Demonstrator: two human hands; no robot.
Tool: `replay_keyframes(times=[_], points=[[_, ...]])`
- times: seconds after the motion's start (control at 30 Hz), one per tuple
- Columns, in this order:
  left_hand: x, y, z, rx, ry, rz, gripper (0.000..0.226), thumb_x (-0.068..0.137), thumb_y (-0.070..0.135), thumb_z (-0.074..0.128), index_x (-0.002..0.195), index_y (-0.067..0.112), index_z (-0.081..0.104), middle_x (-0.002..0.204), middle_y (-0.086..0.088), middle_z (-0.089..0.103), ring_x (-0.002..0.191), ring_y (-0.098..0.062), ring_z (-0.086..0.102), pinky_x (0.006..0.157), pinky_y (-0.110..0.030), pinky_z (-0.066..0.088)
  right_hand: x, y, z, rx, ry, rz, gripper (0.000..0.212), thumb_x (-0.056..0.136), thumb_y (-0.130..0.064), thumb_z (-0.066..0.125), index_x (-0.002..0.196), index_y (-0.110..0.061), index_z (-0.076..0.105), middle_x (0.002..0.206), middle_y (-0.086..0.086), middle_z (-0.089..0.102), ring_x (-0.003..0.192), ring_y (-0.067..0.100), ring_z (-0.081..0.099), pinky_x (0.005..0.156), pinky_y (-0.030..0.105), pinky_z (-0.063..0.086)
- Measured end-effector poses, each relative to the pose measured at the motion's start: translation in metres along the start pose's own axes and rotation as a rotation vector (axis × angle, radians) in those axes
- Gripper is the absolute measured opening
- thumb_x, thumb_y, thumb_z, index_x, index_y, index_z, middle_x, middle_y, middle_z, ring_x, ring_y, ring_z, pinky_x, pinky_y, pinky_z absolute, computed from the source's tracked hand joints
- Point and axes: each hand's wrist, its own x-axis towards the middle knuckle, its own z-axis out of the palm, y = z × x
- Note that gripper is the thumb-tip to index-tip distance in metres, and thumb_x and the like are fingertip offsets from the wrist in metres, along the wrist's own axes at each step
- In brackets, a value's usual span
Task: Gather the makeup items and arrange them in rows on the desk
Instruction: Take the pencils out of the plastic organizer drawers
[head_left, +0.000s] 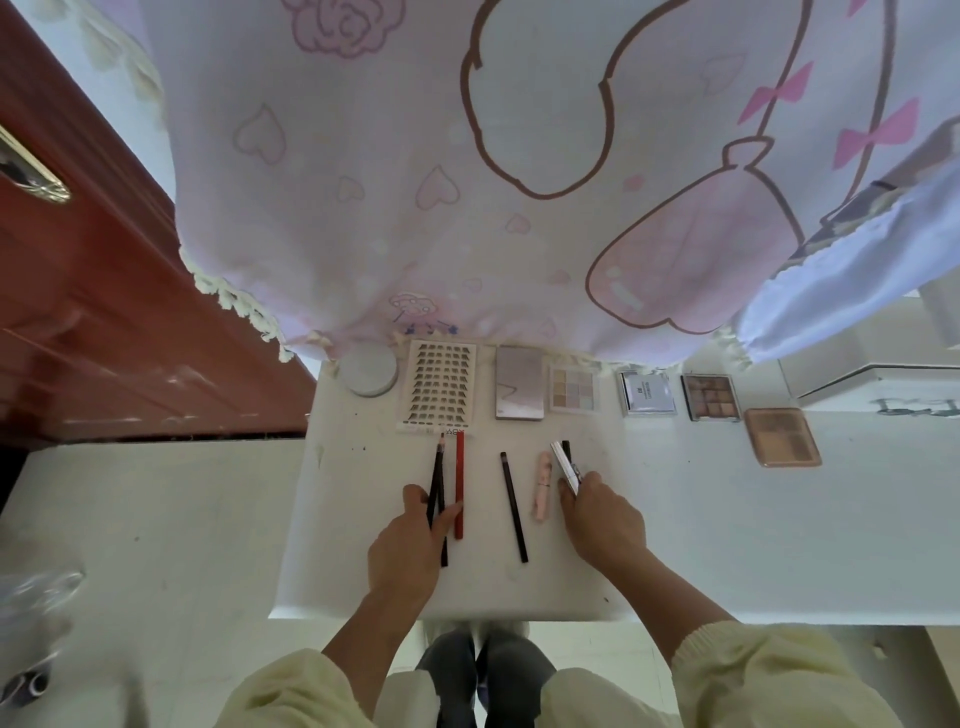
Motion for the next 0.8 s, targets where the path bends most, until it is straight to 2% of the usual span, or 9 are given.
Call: replay_keyframes(times=[0.2,0.37,0.47,0.67,0.73,0.8], points=[[-0.001,-0.016,-0.007,-0.020,0.048,-0.005,0.032,0.097,0.052,0.035,0.097,0.021,0.038,0.072,0.005,0.057,0.062,-0.013,0.059,0.065,-0.031,0.054,-0.001,0.010,-0.006,0.087,0.100,0.033,0.036,0.103,-0.044,0.026,0.089,-0.015,0.041,0.073,-0.002,0.052,0.064,0.020,0.051,0.061,0.031,0.039],[0.003,-0.036,-0.019,0.018,0.104,-0.063,0.033,0.097,0.051,0.035,0.095,0.018,0.039,0.073,0.004,0.056,0.060,-0.012,0.057,0.062,-0.030,0.051,0.005,0.031,-0.013,-0.006,0.133,0.095,0.035,0.103,-0.042,0.025,0.090,-0.013,0.041,0.090,0.008,0.064,0.074,0.026,0.056,0.064,0.032,0.039],[0.005,-0.039,-0.023,0.080,0.097,-0.062,0.034,0.097,0.052,0.037,0.094,0.018,0.038,0.073,0.005,0.055,0.059,-0.011,0.056,0.055,-0.026,0.047,0.006,0.035,-0.010,-0.065,0.104,0.075,0.035,0.103,-0.042,0.024,0.092,-0.013,0.040,0.095,0.007,0.064,0.084,0.029,0.062,0.065,0.032,0.039],[0.005,-0.037,-0.023,0.132,0.086,-0.073,0.037,0.095,0.055,0.040,0.096,0.018,0.035,0.073,0.004,0.055,0.057,-0.011,0.055,0.048,-0.023,0.039,0.003,0.036,-0.007,-0.145,0.094,-0.010,0.039,0.103,-0.040,0.023,0.105,-0.011,0.048,0.101,0.006,0.061,0.090,0.030,0.063,0.065,0.032,0.038],[0.004,-0.035,-0.024,0.111,0.096,-0.058,0.036,0.095,0.054,0.041,0.097,0.019,0.034,0.075,0.005,0.055,0.058,-0.009,0.055,0.050,-0.022,0.042,0.003,0.039,-0.008,-0.153,0.101,-0.044,0.039,0.103,-0.040,0.022,0.102,-0.013,0.050,0.100,0.005,0.062,0.089,0.029,0.063,0.066,0.032,0.039],[0.005,-0.028,-0.025,0.100,0.106,-0.010,0.034,0.096,0.053,0.040,0.098,0.020,0.036,0.079,0.006,0.056,0.062,-0.010,0.057,0.058,-0.025,0.051,0.004,0.039,-0.010,-0.121,0.117,-0.059,0.036,0.103,-0.041,0.023,0.093,-0.015,0.046,0.097,0.005,0.063,0.086,0.029,0.063,0.067,0.033,0.042]])
